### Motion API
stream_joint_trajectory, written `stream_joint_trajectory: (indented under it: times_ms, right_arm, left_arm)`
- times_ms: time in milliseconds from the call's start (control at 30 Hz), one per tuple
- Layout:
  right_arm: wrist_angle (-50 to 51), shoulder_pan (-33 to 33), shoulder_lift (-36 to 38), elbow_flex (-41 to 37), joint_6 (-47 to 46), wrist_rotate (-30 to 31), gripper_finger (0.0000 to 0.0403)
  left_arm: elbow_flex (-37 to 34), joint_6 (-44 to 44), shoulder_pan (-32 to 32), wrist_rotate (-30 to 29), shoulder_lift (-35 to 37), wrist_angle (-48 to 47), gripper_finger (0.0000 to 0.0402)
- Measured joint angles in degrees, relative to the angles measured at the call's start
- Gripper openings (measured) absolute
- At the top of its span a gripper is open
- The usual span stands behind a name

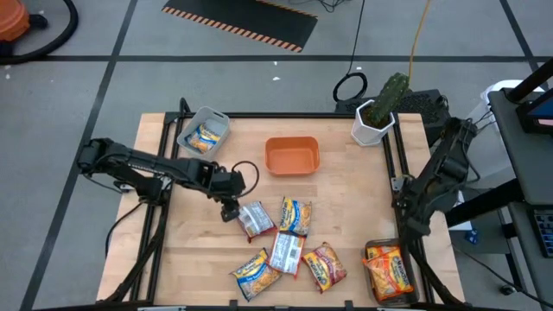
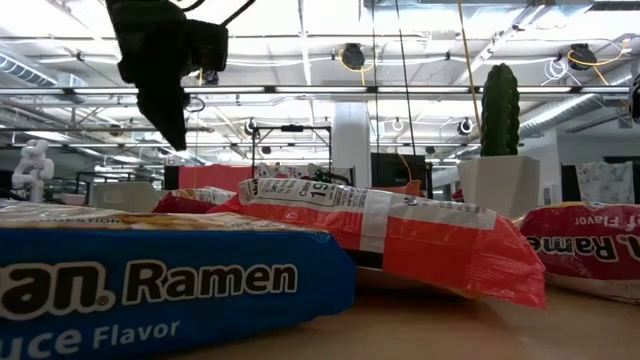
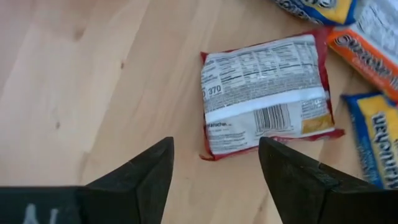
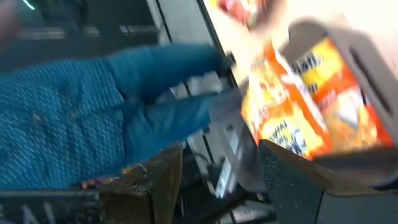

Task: Sort Maruchan noodles
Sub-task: Put the top red noodle pack into the orange bin

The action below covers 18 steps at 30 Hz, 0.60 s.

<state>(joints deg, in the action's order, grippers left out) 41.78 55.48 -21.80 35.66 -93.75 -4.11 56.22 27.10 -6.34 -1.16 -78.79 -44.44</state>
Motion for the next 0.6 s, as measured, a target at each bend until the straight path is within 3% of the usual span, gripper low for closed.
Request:
stream_joint_trajectory:
  times_ms: [133, 400, 600]
  right_arm:
    - [0.0, 0.0, 1.3, 0.0, 0.8, 7.1, 0.0201]
    - [-2.5, 0.0, 1.3, 0.0, 1.5, 24.8, 0.0201]
    - [-7.2, -0.7, 0.7, 0.0, 0.6, 29.7, 0.0201]
  left_arm:
    - [-2.7, -6.0, -1.0, -0.4, 0.0, 4.0, 0.0241]
    - [-8.3, -8.4, -1.2, -0.4, 0.0, 7.2, 0.0241]
    - [-11.5, -11.5, -1.2, 1.9, 0.0, 12.2, 0.0263]
